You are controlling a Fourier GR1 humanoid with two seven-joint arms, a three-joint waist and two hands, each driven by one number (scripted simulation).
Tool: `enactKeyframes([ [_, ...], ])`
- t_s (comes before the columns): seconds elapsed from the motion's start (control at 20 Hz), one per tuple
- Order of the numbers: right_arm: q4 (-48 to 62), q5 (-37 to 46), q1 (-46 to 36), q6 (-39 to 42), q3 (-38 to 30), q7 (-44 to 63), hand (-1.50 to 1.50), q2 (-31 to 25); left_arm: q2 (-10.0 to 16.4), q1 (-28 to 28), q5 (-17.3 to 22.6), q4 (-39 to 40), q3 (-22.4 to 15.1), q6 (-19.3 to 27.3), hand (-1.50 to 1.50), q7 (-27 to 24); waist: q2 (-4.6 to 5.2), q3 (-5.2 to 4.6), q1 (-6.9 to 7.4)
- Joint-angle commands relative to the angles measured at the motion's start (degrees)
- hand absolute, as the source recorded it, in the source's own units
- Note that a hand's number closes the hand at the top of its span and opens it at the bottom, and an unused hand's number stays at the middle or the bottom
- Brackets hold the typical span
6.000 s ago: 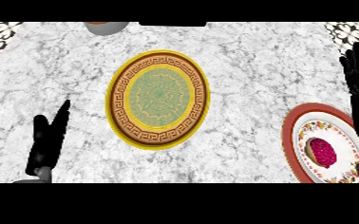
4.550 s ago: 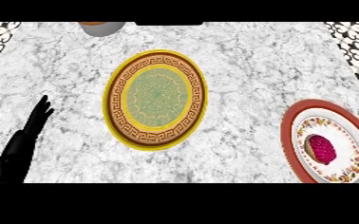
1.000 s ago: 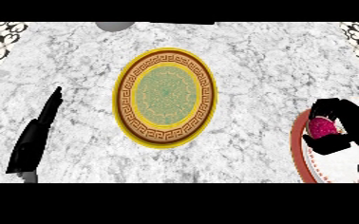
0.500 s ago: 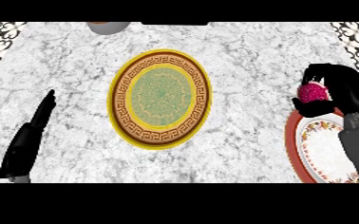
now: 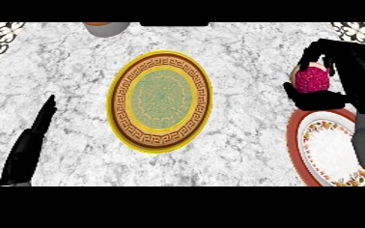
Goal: Pick the cupcake from the plate and place it in the plate
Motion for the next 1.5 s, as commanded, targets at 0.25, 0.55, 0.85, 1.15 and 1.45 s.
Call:
enactKeyframes([
  [0.25, -12.88, -0.64, -8.99, 8.47, 10.17, 14.79, 1.5, 9.57, 0.52, -2.97, 0.05, 1.78, 0.8, -0.84, 0.0, 0.48, 0.13, -0.04, 0.32],
  [0.55, -3.78, 2.41, -20.91, 8.15, 13.64, 22.88, 1.5, 20.04, -0.13, -1.63, 0.25, 1.35, 1.34, -0.88, 0.0, -0.49, 0.25, -0.04, 0.71],
  [0.85, 12.31, 6.16, -25.31, 2.6, 17.72, 22.92, 1.5, 27.59, -0.16, 1.5, 0.53, -3.39, 0.15, -3.02, 0.0, 0.9, 0.34, 0.0, 1.35],
  [1.15, 27.42, 1.88, -28.69, -4.16, 23.1, 21.06, 1.5, 27.81, -2.41, 0.9, -0.88, -1.84, -0.32, -0.59, 0.0, -0.19, 0.47, 0.0, 1.56],
  [1.45, 39.92, -10.73, -38.91, -9.95, 29.36, 21.28, 1.5, 27.86, 0.61, -6.37, -1.37, 3.77, 1.11, -1.99, 0.0, 0.54, 0.67, -0.03, 2.17],
])
